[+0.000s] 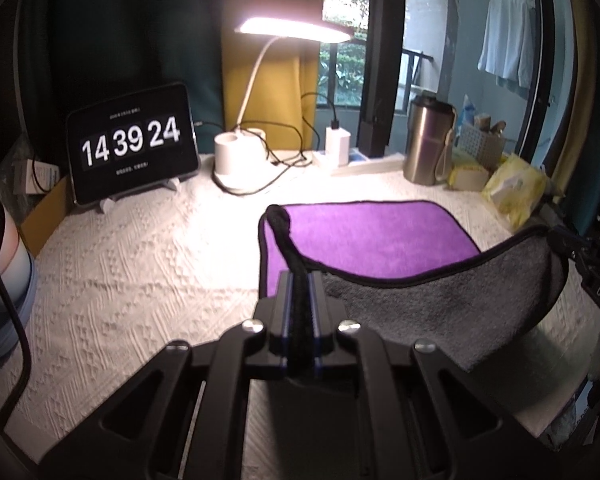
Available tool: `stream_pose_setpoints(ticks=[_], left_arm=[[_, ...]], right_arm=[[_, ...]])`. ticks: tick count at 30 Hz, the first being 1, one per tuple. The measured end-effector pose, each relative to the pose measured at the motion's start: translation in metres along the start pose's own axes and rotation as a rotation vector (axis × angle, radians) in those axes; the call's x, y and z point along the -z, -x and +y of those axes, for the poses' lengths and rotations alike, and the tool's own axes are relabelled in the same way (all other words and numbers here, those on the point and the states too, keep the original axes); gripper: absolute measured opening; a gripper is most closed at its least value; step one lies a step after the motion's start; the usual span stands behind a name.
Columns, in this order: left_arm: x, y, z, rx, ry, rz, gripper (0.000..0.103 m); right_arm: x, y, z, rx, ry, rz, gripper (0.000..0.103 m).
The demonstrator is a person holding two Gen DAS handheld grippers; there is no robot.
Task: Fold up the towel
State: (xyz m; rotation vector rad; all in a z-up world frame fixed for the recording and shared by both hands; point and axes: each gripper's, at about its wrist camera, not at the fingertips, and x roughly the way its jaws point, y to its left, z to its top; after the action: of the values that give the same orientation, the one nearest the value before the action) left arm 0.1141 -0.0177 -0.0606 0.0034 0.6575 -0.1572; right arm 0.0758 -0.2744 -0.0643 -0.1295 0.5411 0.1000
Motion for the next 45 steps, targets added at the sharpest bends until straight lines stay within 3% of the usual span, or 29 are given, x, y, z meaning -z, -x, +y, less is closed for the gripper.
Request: stream_pose_setpoints(ticks=[22, 45], left_arm=[[-0.047, -0.019, 0.003, -0.017, -0.003, -0.078, 0.008], [-0.079, -0.073, 0.007, -0.039, -0.006, -0.078, 0.008]], right_arm=[[-0.034, -0.028, -0.012, -0.01, -0.014, -0.047, 0.006], [-0.067, -0.092, -0.035, 0.013, -0.024, -0.057, 0.006]])
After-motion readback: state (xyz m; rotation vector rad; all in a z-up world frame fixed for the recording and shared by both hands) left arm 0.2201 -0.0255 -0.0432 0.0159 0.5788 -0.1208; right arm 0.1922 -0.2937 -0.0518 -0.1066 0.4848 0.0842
